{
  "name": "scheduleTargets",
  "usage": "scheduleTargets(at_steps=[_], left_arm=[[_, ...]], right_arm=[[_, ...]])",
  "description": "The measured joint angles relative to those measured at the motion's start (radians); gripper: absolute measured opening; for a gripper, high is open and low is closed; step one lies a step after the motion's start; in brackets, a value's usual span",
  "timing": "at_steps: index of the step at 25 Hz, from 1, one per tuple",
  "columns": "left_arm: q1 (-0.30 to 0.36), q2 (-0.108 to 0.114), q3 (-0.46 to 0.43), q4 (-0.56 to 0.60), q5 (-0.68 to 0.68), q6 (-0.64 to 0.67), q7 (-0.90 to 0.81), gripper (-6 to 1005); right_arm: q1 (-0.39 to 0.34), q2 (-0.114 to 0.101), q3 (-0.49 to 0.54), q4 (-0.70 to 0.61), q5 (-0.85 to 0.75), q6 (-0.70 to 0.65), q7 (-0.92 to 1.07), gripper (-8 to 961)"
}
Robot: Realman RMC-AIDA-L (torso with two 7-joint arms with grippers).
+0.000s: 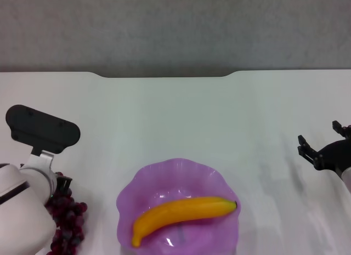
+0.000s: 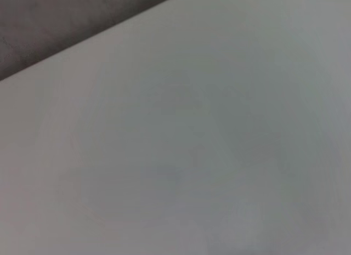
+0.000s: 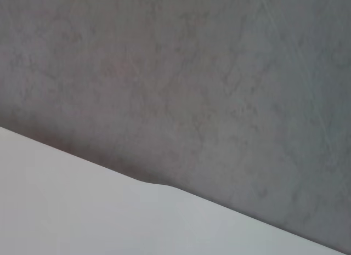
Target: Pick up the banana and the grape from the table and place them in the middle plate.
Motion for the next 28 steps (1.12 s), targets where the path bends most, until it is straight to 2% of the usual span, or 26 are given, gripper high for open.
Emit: scheduleTargets(at_steps=[3, 11, 22, 28], left_arm=[[-0.008, -0.001, 0.000, 0.001, -0.017, 0.006, 0.027, 253], [-0.010, -0.001, -0.001, -0.001, -0.019, 0.009, 0.030, 622], [-0.047, -0.005, 0.000, -0.075, -0.019, 0.028, 0.025, 635], [-0.043, -0.005, 0.005, -0.072, -0.010, 0.020, 0.016, 550]], right_arm=[[0.002, 0.000, 0.000, -0.001, 0.000, 0.000, 0.000, 891], [0.003, 0.000, 0.000, 0.000, 0.000, 0.000, 0.000, 891], [0.004, 0.000, 0.000, 0.002, -0.001, 0.000, 0.000, 891], [0.000, 0.000, 0.000, 0.002, -0.004, 0.000, 0.000, 892]])
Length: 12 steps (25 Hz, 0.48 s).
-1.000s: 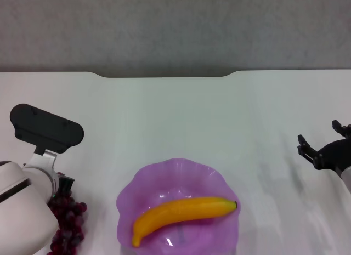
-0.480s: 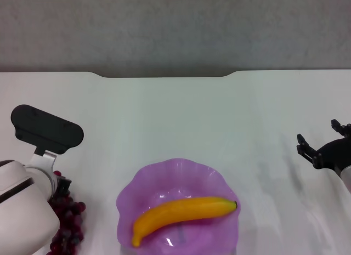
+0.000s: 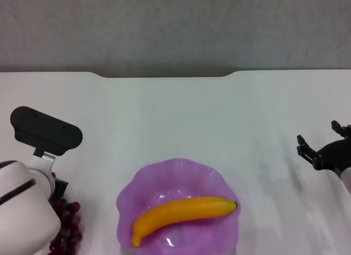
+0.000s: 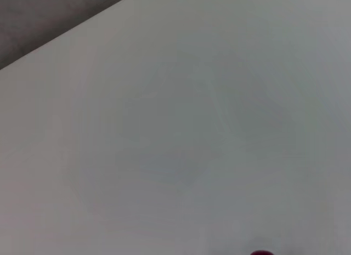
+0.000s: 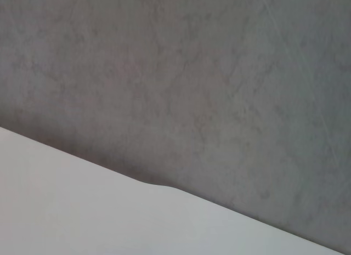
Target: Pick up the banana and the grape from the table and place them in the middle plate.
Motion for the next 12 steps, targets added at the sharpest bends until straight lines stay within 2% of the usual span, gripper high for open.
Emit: scheduleTargets(at_steps=[7, 12], left_arm=[[0.004, 0.000, 0.063, 0.001, 0.076, -0.010, -0.063, 361], [0.008, 0.000, 0.090, -0.007, 0.123, -0.014, -0.113, 322]], right_arm=[[-0.001, -0.001, 0.000, -0.001, 0.000, 0.000, 0.000, 892], [0.003, -0.001, -0.002, -0.001, -0.004, 0.000, 0.000, 891]])
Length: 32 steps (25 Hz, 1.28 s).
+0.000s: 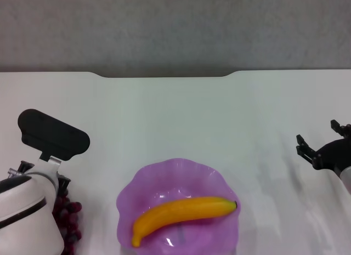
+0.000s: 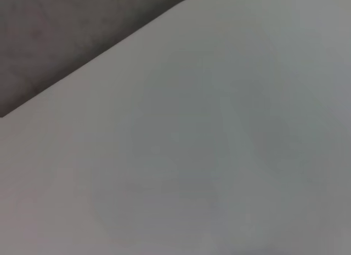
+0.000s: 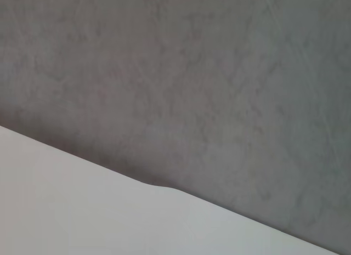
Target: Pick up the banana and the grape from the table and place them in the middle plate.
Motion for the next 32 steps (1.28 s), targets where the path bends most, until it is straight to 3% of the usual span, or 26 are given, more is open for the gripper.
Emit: scheduleTargets(at_steps=[14, 23, 25, 32], left_arm=[[0.010, 0.001, 0.026, -0.016, 0.058, -0.034, -0.061, 251], [0.033, 0.004, 0.031, -0.007, 0.124, -0.073, -0.149, 226], [0.033, 0.005, 0.024, -0.006, 0.111, -0.082, -0.145, 223], [0.058, 0.013, -0.025, 0.068, 0.001, -0.114, -0.021, 216]], right_arm=[[0.001, 0.000, -0.014, 0.001, -0.001, 0.000, 0.000, 892], [-0.002, 0.000, -0.013, 0.000, 0.005, 0.000, 0.000, 713], [-0.002, 0.000, -0.012, 0.000, 0.006, 0.000, 0.000, 657], [-0.003, 0.001, -0.013, -0.002, 0.007, 0.000, 0.000, 616]])
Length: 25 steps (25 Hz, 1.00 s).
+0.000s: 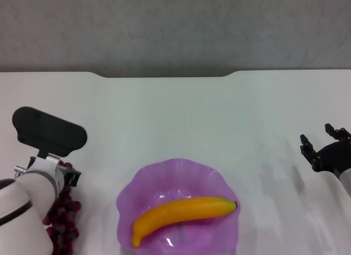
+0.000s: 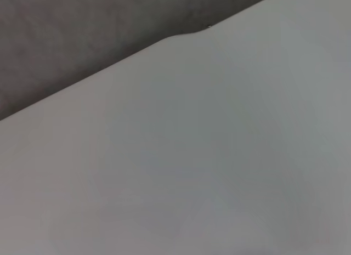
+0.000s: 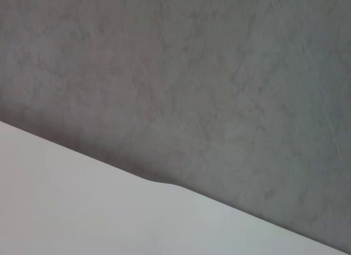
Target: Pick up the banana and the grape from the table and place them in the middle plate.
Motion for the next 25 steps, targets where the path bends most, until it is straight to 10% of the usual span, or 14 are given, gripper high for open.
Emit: scheduleTargets(at_steps=[25], left_arm=[[0.374, 0.001, -0.090, 0.388, 0.380, -0.282, -0.130, 199]], right_arm=[[-0.006, 0.000, 0.000, -0.005, 0.000, 0.002, 0.001, 616]])
